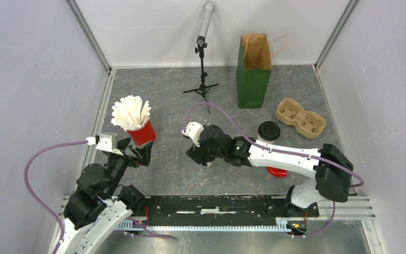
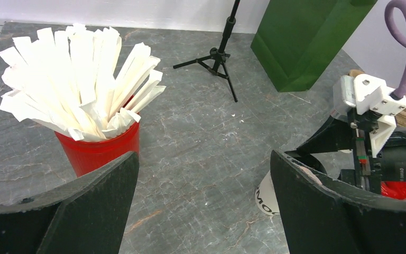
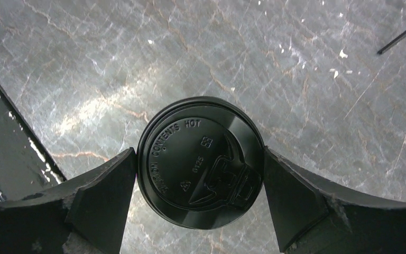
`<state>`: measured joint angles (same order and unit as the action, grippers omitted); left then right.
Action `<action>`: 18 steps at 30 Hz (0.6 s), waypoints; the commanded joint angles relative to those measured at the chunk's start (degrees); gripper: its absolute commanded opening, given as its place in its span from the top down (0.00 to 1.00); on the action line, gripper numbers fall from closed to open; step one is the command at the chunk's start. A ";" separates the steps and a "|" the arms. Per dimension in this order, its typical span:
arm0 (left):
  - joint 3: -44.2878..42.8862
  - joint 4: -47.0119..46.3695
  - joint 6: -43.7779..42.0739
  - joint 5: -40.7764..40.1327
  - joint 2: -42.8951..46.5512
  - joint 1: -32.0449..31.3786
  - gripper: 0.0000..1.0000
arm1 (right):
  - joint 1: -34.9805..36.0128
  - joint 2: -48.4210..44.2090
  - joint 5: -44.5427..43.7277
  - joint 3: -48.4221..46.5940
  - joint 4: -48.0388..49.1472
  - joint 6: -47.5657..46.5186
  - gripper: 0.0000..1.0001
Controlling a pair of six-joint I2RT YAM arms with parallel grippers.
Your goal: Pack the takeout coffee
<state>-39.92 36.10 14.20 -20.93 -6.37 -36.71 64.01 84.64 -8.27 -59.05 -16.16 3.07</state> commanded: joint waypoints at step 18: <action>0.17 -1.73 -3.47 -1.83 1.72 0.23 0.00 | -5.53 29.19 -3.84 -33.99 6.15 -6.16 0.20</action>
<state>-39.90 36.10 14.20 -21.21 -4.95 -36.71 59.96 109.36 -12.49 -85.78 -10.02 -2.48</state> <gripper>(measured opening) 0.996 0.872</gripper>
